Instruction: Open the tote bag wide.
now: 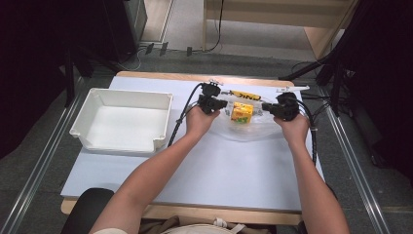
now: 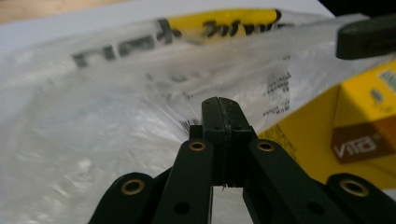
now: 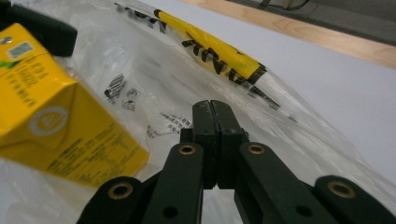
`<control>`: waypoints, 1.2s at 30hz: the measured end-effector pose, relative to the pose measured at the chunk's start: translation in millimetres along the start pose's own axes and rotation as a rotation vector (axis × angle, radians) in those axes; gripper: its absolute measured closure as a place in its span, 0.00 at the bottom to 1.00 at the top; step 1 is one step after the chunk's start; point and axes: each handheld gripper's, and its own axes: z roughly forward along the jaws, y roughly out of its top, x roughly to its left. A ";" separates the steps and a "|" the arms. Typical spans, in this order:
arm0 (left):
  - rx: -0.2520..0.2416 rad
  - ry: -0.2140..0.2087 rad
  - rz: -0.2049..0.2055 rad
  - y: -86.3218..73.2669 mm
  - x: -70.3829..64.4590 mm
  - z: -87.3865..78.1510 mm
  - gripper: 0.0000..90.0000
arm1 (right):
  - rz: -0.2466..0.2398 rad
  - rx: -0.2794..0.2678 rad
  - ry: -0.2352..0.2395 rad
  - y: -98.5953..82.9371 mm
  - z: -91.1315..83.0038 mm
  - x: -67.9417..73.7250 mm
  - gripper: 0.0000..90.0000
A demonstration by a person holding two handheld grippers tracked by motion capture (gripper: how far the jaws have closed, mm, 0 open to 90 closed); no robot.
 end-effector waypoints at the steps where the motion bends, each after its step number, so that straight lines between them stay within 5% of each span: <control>1: 0.008 -0.001 -0.002 -3.9 -1.2 2.6 1.00 | 0.006 0.018 0.001 1.4 5.8 -0.8 1.00; 16: 0.074 -0.053 0.015 -52.4 -8.1 5.5 1.00 | 0.048 0.108 -0.026 11.7 58.3 -11.0 1.00; 36: 0.125 -0.153 0.124 -98.0 -34.9 -25.8 1.00 | 0.074 0.128 -0.055 15.6 84.3 -13.5 1.00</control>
